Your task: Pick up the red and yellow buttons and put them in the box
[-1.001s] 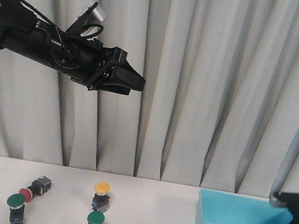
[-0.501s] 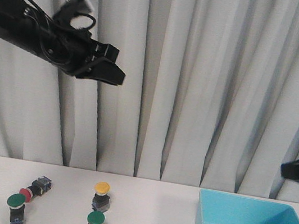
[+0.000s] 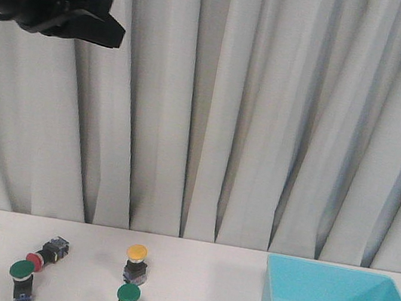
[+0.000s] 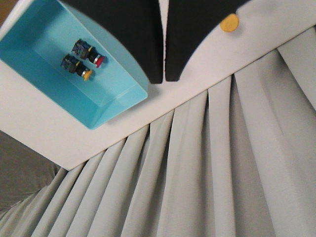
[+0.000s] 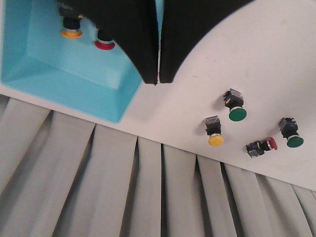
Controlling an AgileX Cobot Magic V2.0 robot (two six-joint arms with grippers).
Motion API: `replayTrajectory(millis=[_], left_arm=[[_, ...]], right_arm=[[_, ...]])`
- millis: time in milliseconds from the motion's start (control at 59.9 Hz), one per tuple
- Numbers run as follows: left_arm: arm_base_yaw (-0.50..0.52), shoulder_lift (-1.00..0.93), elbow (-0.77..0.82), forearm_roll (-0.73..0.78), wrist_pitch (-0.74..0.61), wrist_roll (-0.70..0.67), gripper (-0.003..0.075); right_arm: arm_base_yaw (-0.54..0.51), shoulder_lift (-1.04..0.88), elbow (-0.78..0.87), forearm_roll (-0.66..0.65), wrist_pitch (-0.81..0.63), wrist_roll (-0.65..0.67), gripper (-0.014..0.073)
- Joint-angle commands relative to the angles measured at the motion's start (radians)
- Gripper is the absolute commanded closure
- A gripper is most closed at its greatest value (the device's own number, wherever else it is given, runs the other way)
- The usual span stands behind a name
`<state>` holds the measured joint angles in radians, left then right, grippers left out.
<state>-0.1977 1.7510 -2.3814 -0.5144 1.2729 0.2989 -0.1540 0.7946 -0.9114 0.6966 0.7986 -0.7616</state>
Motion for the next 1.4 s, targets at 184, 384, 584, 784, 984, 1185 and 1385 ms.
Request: replayTrajectory(millis=[184,384,584,784,984,1185,1385], left_arm=[[-0.001,-0.286,0.435,0.141,-0.024,0.071,0.0727],[-0.001,-0.492,0.841,0.175,-0.150,0.090,0.0727],[-0.001,-0.676,1.133,0.175,-0.295,0.089,0.0727],[-0.001,-0.801,1.273,0.174,-0.290,0.088,0.0727],[-0.001,-0.851,1.284,0.173,-0.240,0.088,0.0727],[-0.001,-0.851,1.284,0.190,-0.230,0.093,0.0727],[0.000,-0.872,1.315,0.326,-0.359,0.091,0.0726]], right_arm=[[-0.004,-0.176,0.118,0.026,-0.031,-0.013,0.0598],[-0.004,-0.205,0.118,0.031,0.064,-0.013,0.0598],[-0.004,-0.205,0.118,0.031,0.076,-0.013,0.0598],[-0.004,-0.205,0.118,0.031,0.076,-0.013,0.0598],[-0.004,-0.205,0.118,0.031,0.076,-0.013,0.0598],[-0.004,-0.205,0.118,0.031,0.076,-0.013,0.0598],[-0.004,-0.205,0.118,0.031,0.076,-0.013,0.0598]])
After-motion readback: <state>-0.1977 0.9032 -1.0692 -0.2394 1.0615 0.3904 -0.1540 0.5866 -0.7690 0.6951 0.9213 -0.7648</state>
